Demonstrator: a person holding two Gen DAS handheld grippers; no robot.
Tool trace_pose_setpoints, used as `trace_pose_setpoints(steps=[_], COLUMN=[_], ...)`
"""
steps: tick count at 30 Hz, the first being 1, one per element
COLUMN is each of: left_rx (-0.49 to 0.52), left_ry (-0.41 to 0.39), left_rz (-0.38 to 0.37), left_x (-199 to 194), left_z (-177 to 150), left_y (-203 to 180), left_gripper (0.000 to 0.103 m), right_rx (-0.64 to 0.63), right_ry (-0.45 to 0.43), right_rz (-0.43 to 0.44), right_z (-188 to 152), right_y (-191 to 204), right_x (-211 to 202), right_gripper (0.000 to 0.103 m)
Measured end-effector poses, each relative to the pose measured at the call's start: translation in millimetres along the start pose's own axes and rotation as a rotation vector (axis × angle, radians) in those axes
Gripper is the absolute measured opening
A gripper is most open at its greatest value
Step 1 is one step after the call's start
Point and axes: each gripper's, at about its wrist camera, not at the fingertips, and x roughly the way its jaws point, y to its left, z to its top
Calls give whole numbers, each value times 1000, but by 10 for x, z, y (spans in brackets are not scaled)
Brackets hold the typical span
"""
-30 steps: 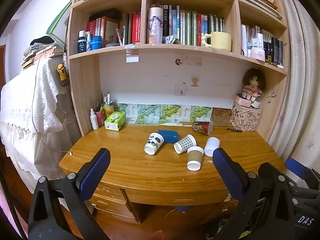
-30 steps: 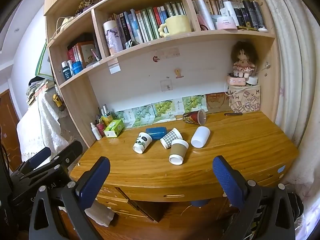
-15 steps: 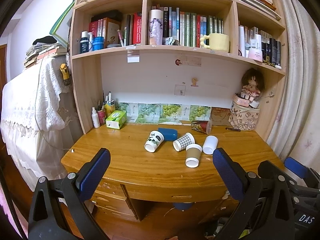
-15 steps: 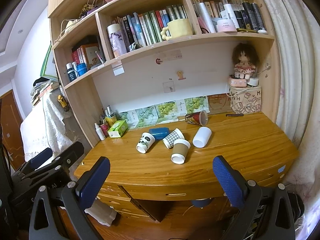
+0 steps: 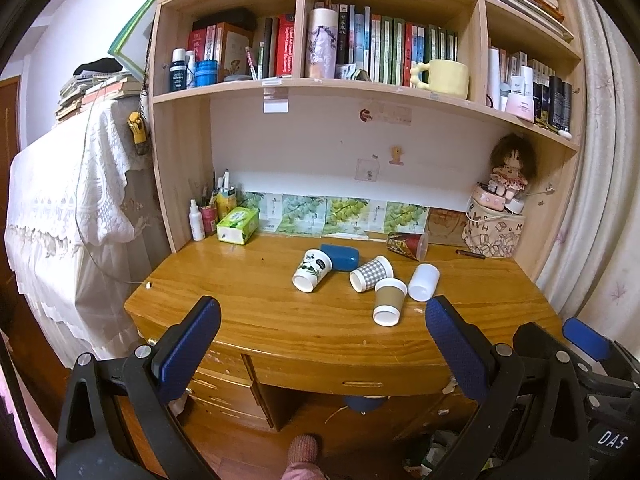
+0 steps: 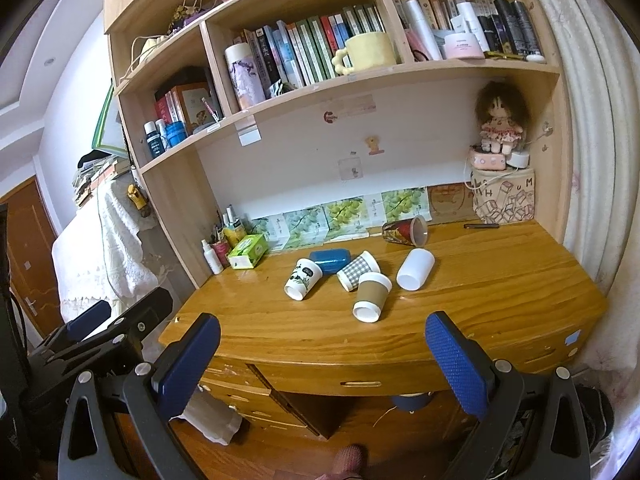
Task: Flip cup upright
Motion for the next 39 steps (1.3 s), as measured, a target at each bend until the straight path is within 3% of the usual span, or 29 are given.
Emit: trace_pose_setpoints(steps=[18, 39], left_rx=[14, 73], left_ry=[92, 253], left_rz=[-34, -133], left_x=[577, 2014], left_z=[99, 740], left_y=[-124, -246], left_gripper=[102, 102], right_rx=[106, 319], right_ry=[80, 262], right_rz=[2, 15], right_z=[88, 559], right_y=[-308, -832], right_x=[427, 1781], right_gripper=[103, 103])
